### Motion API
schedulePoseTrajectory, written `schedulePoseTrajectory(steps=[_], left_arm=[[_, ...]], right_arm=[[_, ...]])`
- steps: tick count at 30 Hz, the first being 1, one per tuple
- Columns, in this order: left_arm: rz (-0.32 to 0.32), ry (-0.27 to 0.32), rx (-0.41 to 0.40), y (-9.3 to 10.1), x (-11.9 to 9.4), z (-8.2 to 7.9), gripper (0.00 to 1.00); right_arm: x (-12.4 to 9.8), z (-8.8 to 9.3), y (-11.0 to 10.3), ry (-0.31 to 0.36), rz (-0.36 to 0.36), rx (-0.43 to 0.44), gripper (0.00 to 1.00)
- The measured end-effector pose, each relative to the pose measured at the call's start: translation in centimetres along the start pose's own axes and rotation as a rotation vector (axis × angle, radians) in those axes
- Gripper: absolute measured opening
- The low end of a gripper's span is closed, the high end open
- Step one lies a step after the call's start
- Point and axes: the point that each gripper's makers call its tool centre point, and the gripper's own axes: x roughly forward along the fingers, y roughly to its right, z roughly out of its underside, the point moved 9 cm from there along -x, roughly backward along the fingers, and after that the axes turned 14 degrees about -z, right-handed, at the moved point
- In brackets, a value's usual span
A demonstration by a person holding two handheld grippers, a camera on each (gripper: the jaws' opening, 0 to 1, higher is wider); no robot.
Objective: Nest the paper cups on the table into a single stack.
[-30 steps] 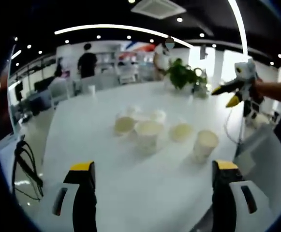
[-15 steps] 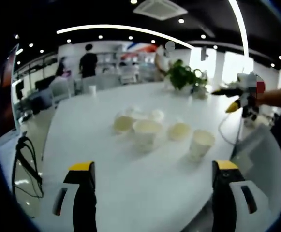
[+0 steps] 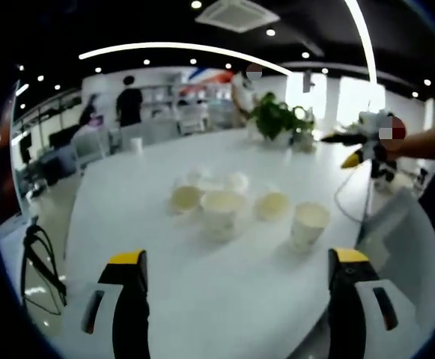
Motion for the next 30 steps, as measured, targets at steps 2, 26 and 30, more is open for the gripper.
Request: schedulePoseTrajectory(steps=[2,26,30], left_arm=[[0.002,-0.004,-0.005,0.1,0.1,0.1,0.98],[0.013,-0.012,0.006,0.2,0.4,-0.5,0.98],[0.017,-0.013,0.008,0.1,0.5,-0.4,0.98]], right_arm=[[-0.1,0.0,0.1,0.004,-0.001,-0.011,1.0],[1.2,-1.2,0.9,-0.043,-0.091,-0.078,1.0],[1.9,-1.5,1.3,-0.054,-0.108,-0.094,1.0]])
